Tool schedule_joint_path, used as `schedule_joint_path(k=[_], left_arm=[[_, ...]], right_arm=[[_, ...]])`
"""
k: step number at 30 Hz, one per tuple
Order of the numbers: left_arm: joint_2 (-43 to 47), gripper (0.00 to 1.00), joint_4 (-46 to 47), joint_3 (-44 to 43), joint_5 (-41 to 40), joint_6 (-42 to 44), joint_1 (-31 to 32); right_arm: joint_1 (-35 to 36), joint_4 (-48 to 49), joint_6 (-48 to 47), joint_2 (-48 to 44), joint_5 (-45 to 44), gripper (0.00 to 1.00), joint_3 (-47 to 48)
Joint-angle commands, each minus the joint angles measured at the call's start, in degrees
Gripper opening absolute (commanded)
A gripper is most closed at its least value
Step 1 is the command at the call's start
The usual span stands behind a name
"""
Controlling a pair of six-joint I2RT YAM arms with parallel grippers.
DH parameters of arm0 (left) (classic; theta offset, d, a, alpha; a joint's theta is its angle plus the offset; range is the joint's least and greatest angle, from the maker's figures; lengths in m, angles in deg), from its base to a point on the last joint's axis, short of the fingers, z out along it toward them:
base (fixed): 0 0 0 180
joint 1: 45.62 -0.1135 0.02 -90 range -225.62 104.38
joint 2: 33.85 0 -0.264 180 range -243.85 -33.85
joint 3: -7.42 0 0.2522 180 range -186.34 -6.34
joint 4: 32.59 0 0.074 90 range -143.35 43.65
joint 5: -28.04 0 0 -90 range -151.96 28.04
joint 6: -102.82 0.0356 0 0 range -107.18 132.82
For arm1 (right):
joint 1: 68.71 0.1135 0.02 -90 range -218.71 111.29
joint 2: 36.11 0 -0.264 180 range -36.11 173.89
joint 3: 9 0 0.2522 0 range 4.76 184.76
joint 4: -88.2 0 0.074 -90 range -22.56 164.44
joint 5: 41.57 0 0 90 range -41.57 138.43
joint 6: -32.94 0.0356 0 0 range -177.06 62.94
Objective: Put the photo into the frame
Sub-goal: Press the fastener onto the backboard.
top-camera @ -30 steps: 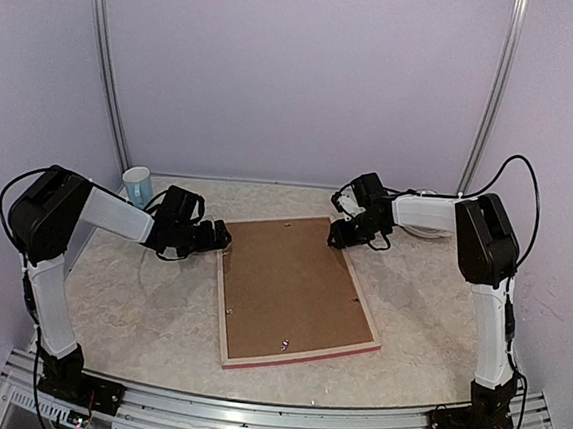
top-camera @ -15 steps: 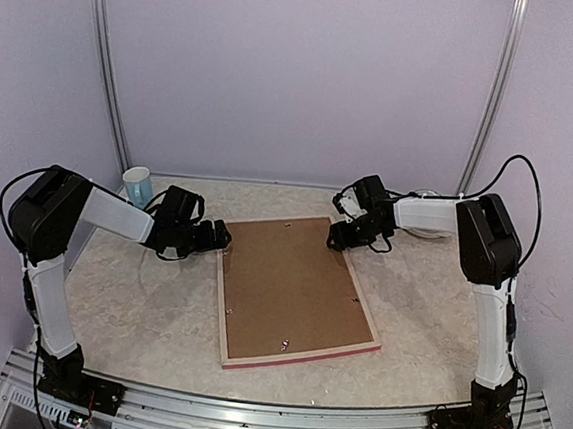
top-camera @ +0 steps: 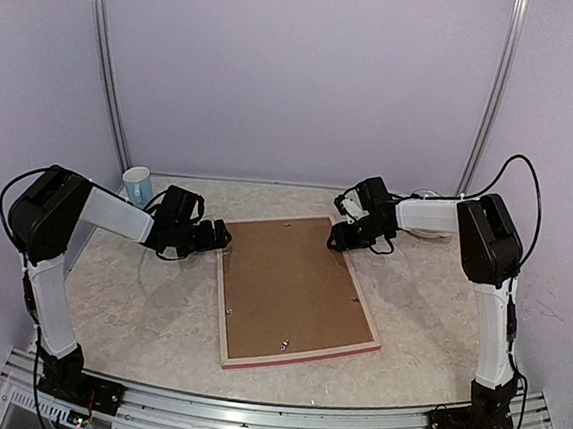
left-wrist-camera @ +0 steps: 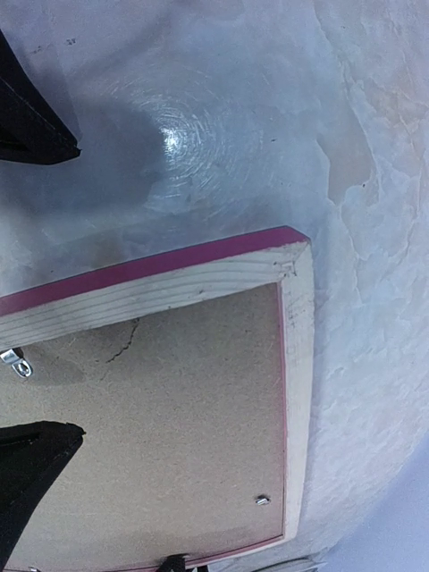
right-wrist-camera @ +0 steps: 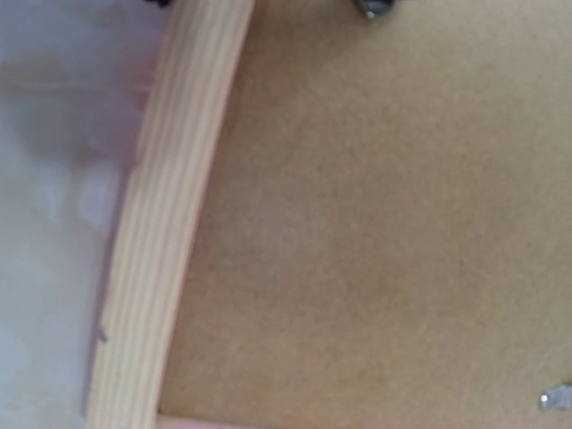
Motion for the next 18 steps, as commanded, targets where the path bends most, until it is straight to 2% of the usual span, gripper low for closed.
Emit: schedule_joint_path(k=[1,7,18], left_arm=[[-1.8,0.99,-2.15,-0.05,1.26,-0.81,-0.45],[-1.76,0.99,-2.18,-0.12,1.37,-0.79,-0.4],[-1.8,0.99,-2.03,-0.05,1.61,-0.97,-0.38]], right_arm=[[-1.23,0.31,2.46,-0.02,3.66,0.55,-1.52],[-2.18,3.14,4.73,-1.32,8.49,0.59,-3.1],[-3.76,3.05,6.33,-0.41,8.77,0.52,-2.76]])
